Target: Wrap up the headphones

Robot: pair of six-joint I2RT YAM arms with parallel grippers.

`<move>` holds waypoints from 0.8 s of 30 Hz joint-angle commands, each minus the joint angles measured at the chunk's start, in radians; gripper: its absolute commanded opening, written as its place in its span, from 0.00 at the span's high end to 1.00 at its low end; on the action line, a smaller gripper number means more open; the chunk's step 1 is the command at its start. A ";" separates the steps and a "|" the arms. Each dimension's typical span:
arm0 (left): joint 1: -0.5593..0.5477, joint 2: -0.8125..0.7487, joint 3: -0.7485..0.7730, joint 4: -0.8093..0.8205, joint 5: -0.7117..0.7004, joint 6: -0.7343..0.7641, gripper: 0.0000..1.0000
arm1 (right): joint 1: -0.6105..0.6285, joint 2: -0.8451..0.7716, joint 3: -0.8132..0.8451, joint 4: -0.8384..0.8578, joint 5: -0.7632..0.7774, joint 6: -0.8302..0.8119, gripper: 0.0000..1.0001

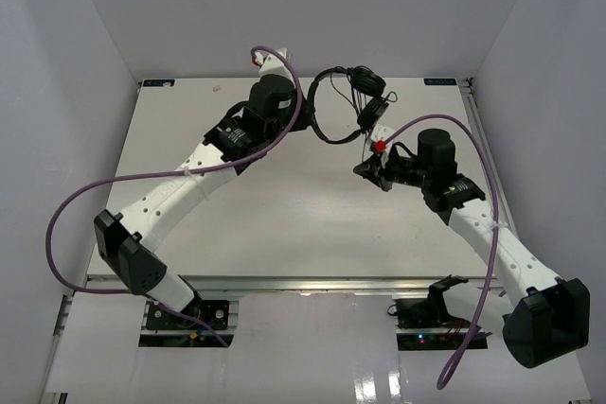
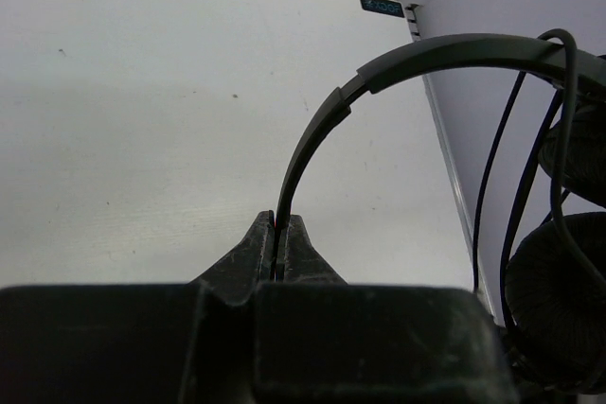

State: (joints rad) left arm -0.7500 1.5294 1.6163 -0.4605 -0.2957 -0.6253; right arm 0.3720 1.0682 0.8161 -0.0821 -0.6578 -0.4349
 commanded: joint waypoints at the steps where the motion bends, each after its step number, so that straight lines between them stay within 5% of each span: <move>1: 0.025 0.044 -0.017 0.056 -0.049 -0.056 1.00 | 0.047 -0.019 0.074 -0.187 0.179 -0.124 0.92; 11: 0.040 0.126 -0.148 0.057 -0.037 -0.024 1.00 | 0.061 0.016 0.005 -0.182 0.096 -0.095 0.92; 24: 0.041 0.270 -0.310 0.077 0.065 0.010 1.00 | 0.061 0.341 0.008 -0.162 -0.168 -0.064 0.92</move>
State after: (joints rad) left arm -0.7143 1.7751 1.3059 -0.4351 -0.2793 -0.6227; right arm 0.4278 1.3349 0.8032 -0.2602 -0.6804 -0.5072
